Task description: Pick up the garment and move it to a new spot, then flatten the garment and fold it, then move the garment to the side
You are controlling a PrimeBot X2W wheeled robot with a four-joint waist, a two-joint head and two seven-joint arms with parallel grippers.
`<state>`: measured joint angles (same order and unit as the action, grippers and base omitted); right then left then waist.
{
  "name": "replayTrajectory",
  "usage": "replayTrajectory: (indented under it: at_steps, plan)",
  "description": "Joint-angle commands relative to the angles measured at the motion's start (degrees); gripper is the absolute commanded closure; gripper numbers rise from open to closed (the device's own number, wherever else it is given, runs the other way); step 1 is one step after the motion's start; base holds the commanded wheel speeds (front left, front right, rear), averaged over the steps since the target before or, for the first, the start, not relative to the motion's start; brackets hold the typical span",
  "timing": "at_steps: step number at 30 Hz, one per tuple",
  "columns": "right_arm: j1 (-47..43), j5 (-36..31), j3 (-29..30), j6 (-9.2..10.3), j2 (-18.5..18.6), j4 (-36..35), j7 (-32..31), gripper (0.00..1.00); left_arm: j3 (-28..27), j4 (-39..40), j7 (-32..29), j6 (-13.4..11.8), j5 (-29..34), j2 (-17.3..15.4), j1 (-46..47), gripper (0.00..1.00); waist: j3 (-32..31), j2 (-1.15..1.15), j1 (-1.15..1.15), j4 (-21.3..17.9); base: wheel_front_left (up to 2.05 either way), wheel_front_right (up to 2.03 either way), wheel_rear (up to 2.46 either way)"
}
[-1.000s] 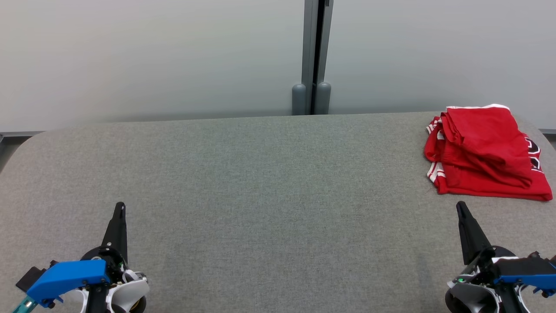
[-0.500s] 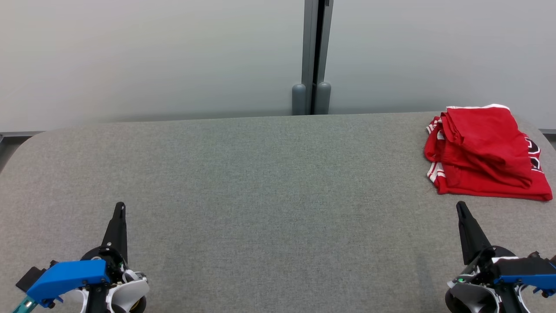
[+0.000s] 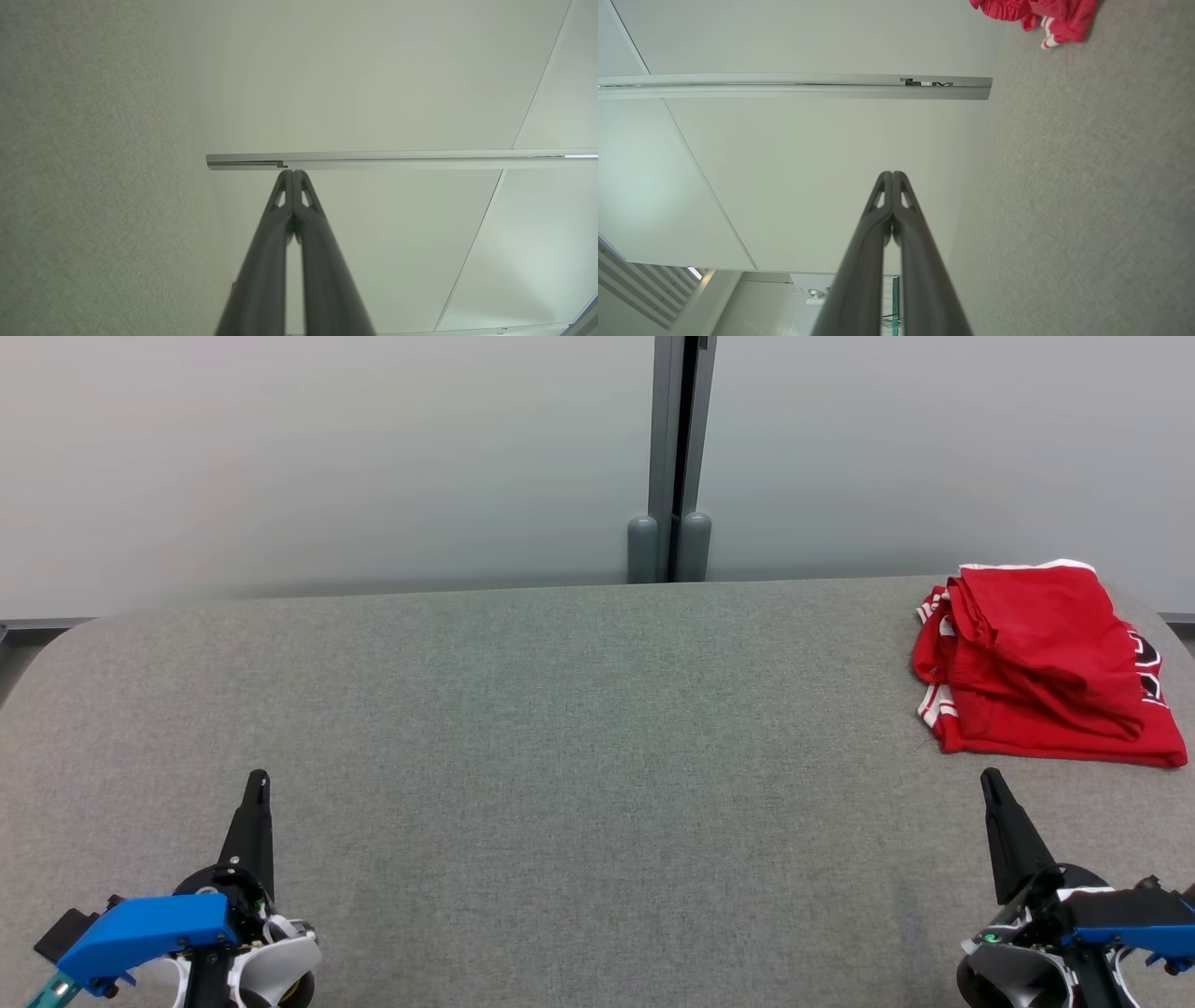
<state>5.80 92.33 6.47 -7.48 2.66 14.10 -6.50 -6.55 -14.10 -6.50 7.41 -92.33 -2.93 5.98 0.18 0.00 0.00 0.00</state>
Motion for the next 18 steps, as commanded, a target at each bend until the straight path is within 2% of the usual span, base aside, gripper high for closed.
replayTrajectory:
  at_steps: [1, 18]
  plan:
    - [0.8, 0.2, 0.2, -0.02, 0.4, -0.1, -0.2, 1.00, -0.1, 0.0, -0.2, 0.3, -0.2, 0.2, 0.6, 1.00, 0.0, 0.00, 0.00, 0.0, 0.00, 0.00, 0.00]
    - [0.8, 0.2, 0.2, -0.02, 0.4, -0.1, -0.2, 1.00, -0.1, 0.0, -0.2, 0.3, -0.2, 0.2, 0.6, 1.00, 0.0, 0.00, 0.00, 0.0, 0.00, 0.00, 0.00]
